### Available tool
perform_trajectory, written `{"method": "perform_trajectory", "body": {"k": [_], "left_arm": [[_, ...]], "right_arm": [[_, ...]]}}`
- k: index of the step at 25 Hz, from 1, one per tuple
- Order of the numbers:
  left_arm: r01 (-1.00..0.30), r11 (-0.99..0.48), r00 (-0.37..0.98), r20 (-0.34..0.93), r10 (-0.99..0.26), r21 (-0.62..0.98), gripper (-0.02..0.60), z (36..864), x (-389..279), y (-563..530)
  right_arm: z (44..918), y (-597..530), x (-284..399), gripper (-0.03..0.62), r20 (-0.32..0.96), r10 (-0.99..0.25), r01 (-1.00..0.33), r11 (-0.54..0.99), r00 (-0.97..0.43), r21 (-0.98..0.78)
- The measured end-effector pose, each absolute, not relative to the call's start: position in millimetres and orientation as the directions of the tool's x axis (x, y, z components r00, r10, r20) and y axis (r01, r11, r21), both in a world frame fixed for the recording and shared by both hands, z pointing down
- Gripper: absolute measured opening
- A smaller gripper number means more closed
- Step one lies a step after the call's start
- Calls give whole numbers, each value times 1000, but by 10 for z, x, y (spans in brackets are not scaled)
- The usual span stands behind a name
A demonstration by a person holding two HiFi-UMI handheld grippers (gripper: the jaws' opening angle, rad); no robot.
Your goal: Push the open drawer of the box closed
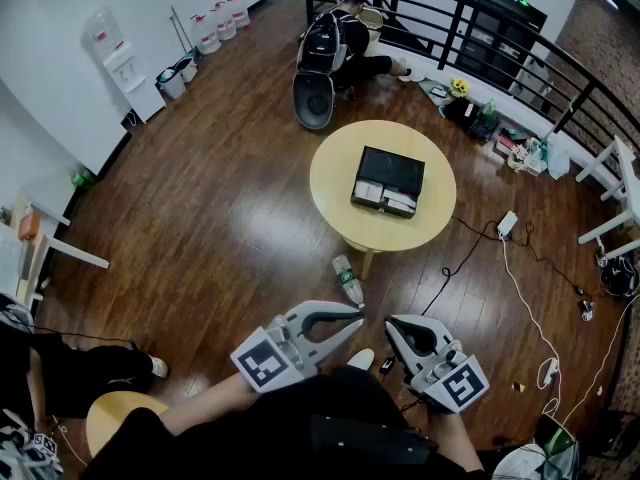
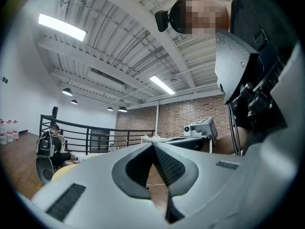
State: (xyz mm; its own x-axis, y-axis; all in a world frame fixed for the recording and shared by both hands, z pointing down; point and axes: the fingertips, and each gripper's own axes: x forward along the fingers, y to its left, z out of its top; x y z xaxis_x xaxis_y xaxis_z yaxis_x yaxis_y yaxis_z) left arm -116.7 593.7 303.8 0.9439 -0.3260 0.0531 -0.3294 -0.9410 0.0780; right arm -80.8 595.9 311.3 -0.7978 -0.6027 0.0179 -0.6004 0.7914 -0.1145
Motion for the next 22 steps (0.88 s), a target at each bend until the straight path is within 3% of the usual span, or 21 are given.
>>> {"method": "perform_trajectory", "body": {"k": [22], "left_arm": [[-396,-916,916,98,-388,67,29,3222,-5,5981]], "right_arm": [[3283,5981,275,9,34,-521,-522,847,-853,-101]]}}
